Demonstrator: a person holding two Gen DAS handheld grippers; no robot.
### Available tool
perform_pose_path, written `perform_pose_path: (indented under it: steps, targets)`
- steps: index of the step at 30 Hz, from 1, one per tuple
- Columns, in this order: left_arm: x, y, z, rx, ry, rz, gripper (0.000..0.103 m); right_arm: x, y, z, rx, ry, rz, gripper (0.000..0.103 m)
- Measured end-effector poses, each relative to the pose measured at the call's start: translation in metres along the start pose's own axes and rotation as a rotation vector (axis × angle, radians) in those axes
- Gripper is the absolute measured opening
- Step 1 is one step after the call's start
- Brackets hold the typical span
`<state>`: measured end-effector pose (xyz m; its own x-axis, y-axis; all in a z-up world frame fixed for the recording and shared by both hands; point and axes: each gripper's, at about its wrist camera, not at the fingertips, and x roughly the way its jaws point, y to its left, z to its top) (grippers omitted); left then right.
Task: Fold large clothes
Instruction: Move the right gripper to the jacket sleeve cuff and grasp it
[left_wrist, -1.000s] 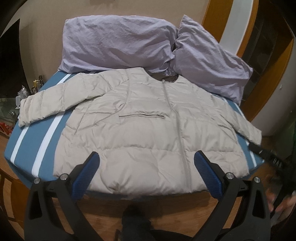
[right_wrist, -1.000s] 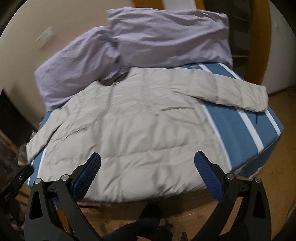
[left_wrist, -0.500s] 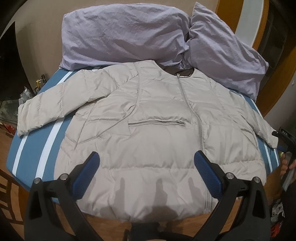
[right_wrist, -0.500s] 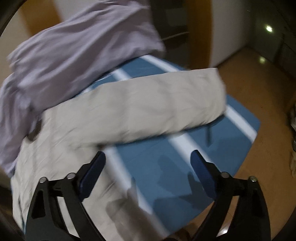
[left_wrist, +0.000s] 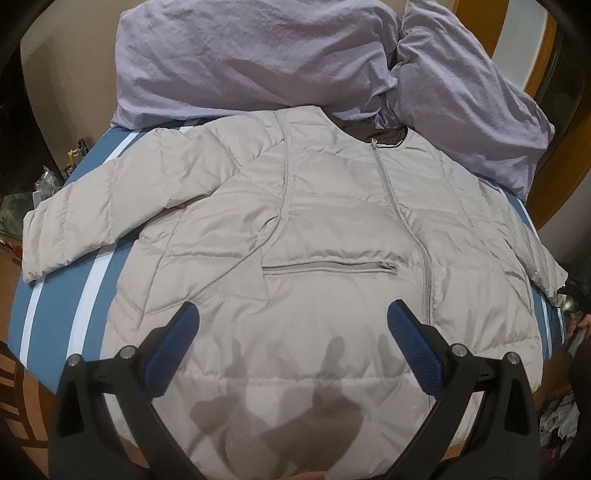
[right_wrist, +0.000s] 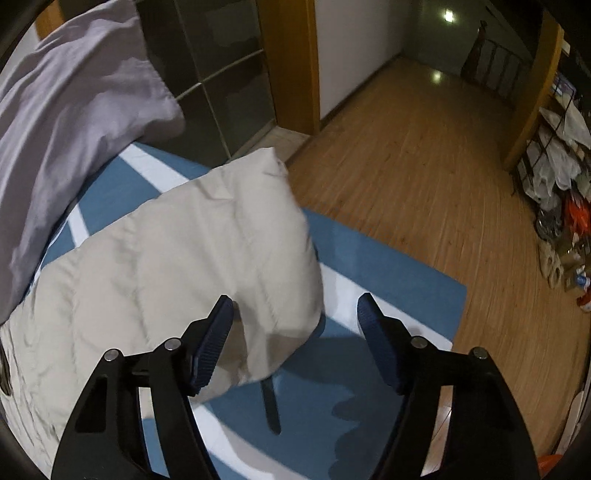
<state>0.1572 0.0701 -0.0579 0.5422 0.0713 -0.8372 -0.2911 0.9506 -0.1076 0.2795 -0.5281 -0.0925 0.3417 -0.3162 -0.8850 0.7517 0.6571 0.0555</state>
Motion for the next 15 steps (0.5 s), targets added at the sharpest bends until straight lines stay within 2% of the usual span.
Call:
perform_pose_path:
  steps: [5,7,8,10,12,15]
  targets:
    - [0.009,-0.002,0.005,0.003,0.015,-0.002,0.101,0.003,0.000,-0.004,-0.024,0.008,0.007,0.067]
    - [0.011,-0.001,0.006,-0.004,0.020,-0.002,0.101,0.003,0.000,-0.007,-0.021,0.010,0.056,0.051]
    - [0.013,0.000,0.007,-0.007,0.023,-0.001,0.101,0.003,0.002,-0.007,-0.026,0.005,0.061,0.048]
    - [0.015,0.002,0.007,-0.016,0.030,-0.001,0.101,0.000,0.008,-0.008,-0.051,-0.002,0.079,0.031]
    - [0.016,0.003,0.008,-0.021,0.033,-0.002,0.101,-0.005,0.015,-0.007,-0.078,-0.019,0.064,0.023]
    - [0.017,0.003,0.008,-0.022,0.032,-0.004,0.101,-0.016,0.025,-0.004,-0.105,-0.057,0.031,0.019]
